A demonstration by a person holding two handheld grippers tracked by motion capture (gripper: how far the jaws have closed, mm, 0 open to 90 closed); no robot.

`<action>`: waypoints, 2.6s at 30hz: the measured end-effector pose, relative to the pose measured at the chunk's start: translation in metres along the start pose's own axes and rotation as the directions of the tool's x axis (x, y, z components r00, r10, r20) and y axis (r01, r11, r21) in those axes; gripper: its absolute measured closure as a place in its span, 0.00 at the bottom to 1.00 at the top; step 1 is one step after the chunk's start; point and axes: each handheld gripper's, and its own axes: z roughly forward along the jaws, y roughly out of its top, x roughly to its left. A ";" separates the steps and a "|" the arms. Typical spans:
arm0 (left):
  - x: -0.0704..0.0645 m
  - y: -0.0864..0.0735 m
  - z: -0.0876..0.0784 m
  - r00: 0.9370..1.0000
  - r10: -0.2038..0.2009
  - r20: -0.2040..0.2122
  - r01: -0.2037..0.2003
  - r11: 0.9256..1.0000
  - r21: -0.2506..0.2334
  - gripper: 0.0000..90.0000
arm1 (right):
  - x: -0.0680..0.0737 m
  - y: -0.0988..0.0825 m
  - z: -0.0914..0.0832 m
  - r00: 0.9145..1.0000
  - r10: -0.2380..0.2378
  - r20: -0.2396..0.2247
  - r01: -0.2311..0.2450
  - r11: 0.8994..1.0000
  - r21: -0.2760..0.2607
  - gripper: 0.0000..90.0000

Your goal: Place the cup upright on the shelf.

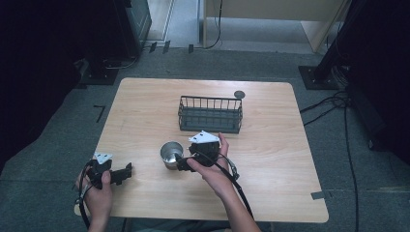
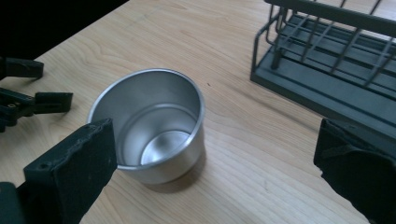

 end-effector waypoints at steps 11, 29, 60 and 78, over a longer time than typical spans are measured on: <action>0.000 0.000 0.000 1.000 0.000 0.000 0.000 1.000 0.000 0.00 | 0.022 0.007 0.016 0.999 -0.012 -0.034 0.012 1.000 0.003 0.00; 0.000 0.000 0.000 1.000 0.000 0.000 0.000 1.000 0.000 0.00 | 0.035 -0.001 0.040 0.999 -0.052 0.000 0.052 0.998 0.042 0.00; 0.000 0.000 0.000 1.000 0.001 0.000 -0.001 1.000 0.001 0.00 | 0.038 -0.014 0.060 0.996 -0.079 0.046 0.075 0.994 0.077 0.20; 0.000 0.000 0.000 1.000 0.000 0.000 0.000 1.000 0.000 0.00 | 0.022 -0.002 0.041 0.996 -0.054 0.076 0.051 0.998 0.033 0.20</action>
